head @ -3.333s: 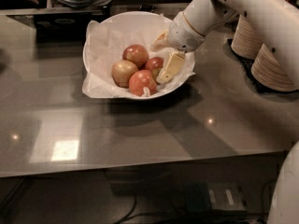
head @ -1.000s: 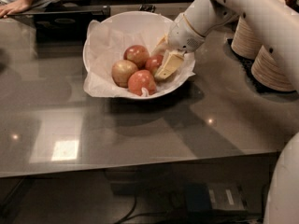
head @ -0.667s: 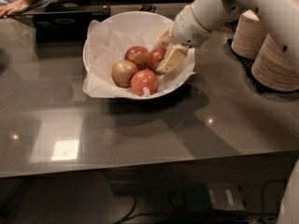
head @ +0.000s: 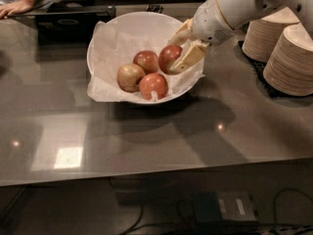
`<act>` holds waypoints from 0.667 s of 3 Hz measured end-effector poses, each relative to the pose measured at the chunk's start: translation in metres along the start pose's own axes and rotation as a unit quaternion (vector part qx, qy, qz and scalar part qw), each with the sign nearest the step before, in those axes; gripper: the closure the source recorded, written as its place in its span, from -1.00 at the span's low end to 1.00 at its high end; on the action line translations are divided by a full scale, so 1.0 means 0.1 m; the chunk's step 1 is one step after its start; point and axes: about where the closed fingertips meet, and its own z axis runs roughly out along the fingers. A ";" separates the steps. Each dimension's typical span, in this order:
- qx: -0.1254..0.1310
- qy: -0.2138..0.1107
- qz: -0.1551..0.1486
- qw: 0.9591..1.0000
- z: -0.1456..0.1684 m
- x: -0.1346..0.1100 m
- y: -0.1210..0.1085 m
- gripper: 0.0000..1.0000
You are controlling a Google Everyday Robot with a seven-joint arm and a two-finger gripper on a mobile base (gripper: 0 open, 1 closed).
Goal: Pick apple from white bowl
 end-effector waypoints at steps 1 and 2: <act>0.019 -0.013 -0.013 1.000 -0.22 -0.18 -0.02 1.00; 0.035 -0.021 -0.038 0.998 -0.44 -0.43 -0.03 1.00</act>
Offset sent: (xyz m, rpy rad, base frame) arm -0.0302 0.0018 0.1017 0.0508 -0.1748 0.0373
